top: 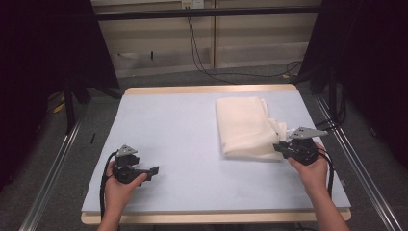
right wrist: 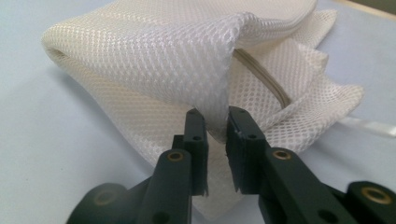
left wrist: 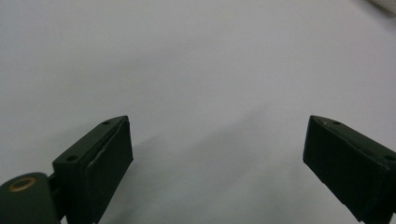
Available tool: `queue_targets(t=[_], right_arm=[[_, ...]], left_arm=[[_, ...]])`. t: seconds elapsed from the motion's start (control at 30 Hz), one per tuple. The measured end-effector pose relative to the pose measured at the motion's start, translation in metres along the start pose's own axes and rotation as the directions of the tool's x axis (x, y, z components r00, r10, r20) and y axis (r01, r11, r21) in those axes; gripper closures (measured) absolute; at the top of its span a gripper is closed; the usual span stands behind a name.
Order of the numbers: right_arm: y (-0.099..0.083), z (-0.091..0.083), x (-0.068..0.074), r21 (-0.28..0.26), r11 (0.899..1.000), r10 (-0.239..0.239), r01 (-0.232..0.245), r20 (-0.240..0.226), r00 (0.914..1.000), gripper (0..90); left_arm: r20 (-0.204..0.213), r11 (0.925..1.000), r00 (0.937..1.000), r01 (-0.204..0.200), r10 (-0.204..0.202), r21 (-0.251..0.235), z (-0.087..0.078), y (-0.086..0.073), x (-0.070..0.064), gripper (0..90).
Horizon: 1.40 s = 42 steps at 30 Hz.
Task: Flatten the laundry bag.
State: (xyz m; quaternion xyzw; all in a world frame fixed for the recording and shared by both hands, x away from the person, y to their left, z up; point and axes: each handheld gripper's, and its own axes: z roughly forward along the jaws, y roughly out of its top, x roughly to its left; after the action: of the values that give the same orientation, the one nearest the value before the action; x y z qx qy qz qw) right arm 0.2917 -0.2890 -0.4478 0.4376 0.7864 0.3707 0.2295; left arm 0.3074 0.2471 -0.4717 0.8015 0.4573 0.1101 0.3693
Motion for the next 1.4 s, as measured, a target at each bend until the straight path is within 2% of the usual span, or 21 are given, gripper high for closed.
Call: queue_targets(t=[0.03, 0.17, 0.23, 0.3, 0.37, 0.4, 0.47, 0.53, 0.63, 0.67, 0.7, 0.8, 0.97, 1.07, 1.27, 1.3, 1.4], right_arm=[[0.0, 0.0, 0.0, 0.0, 1.0, 0.0, 0.0, 0.0, 1.0, 79.4], [0.003, -0.001, 0.003, -0.006, 1.0, -0.03, 0.03, -0.003, 0.9996, 81.0], [0.005, -0.002, 0.003, -0.024, 0.999, -0.04, 0.04, -0.005, 0.9992, 80.5], [0.005, -0.002, 0.002, -0.037, 0.999, -0.026, 0.025, -0.006, 0.9997, 77.1], [0.004, -0.001, 0.001, -0.052, 0.998, 0.023, -0.023, -0.014, 0.9997, 69.6], [0.004, 0.0, 0.0, -0.05, 0.998, 0.03, -0.031, -0.01, 0.9995, 68.5], [0.001, 0.005, -0.001, -0.033, 0.998, 0.045, -0.045, -0.003, 0.999, 61.8], [-0.003, 0.011, -0.002, -0.009, 0.998, 0.061, -0.061, 0.001, 0.9981, 61.0], [-0.005, 0.014, -0.003, -0.001, 0.998, 0.059, -0.059, 0.006, 0.9982, 64.3], [-0.005, 0.015, -0.004, -0.017, 0.998, 0.059, -0.059, 0.009, 0.9982, 70.0], [-0.005, 0.015, -0.004, -0.017, 0.998, 0.059, -0.059, 0.009, 0.9982, 70.0], [0.0, 0.013, -0.004, -0.015, 0.999, 0.036, -0.036, -0.001, 0.9993, 76.5], [0.008, 0.008, -0.002, -0.046, 0.999, 0.015, -0.014, 0.01, 0.9998, 76.8], [0.014, 0.005, 0.001, -0.073, 0.997, -0.008, 0.01, 0.018, 0.9998, 76.7], [0.023, 0.003, 0.006, -0.1, 0.995, -0.027, 0.029, 0.017, 0.9995, 76.7], [0.026, 0.003, 0.006, -0.109, 0.993, -0.034, 0.035, 0.012, 0.9994, 76.7], [0.033, 0.004, 0.01, -0.134, 0.99, -0.051, 0.052, 0.01, 0.9987, 76.6]], left_arm=[[-0.002, 1.0, 1.0, 0.008, -0.008, -0.003, 0.001, 0.0, -0.001, 8.0], [0.007, 1.0, 1.0, -0.005, 0.005, 0.0, 0.001, 0.003, -0.002, 8.0], [0.009, 1.0, 1.0, -0.001, 0.001, -0.007, 0.002, 0.003, -0.003, 8.0], [0.005, 1.0, 1.0, -0.002, 0.003, -0.008, 0.001, 0.003, -0.002, 8.0], [0.003, 0.9999, 0.9999, -0.012, 0.012, -0.002, 0.0, 0.003, 0.0, 8.0], [0.006, 0.9999, 1.0, 0.005, -0.005, -0.014, 0.0, 0.003, -0.001, 8.0], [0.005, 0.9999, 1.0, 0.004, -0.004, -0.013, 0.0, 0.003, -0.001, 8.0], [0.006, 1.0, 1.0, -0.006, 0.006, -0.003, 0.0, 0.002, 0.0, 8.0], [0.008, 1.0, 1.0, 0.0, 0.0, -0.008, 0.001, 0.002, -0.002, 8.0], [0.009, 1.0, 1.0, -0.005, 0.005, -0.004, 0.001, 0.002, -0.002, 8.1], [0.009, 1.0, 1.0, -0.005, 0.005, -0.004, 0.001, 0.002, -0.002, 8.1], [0.008, 1.0, 1.0, -0.002, 0.002, -0.006, 0.001, 0.002, -0.002, 8.2], [0.013, 0.9999, 0.9999, 0.006, -0.006, -0.009, 0.002, 0.003, -0.001, 8.4], [0.016, 0.9999, 0.9998, -0.014, 0.014, 0.007, 0.002, 0.004, -0.002, 8.4], [0.019, 0.9999, 0.9998, -0.008, 0.009, -0.006, 0.004, 0.005, -0.004, 8.5], [0.02, 0.9998, 0.9997, -0.017, 0.017, 0.008, 0.004, 0.005, -0.004, 8.7], [0.02, 0.9998, 0.9996, -0.019, 0.019, 0.005, 0.005, 0.005, -0.005, 9.2]])
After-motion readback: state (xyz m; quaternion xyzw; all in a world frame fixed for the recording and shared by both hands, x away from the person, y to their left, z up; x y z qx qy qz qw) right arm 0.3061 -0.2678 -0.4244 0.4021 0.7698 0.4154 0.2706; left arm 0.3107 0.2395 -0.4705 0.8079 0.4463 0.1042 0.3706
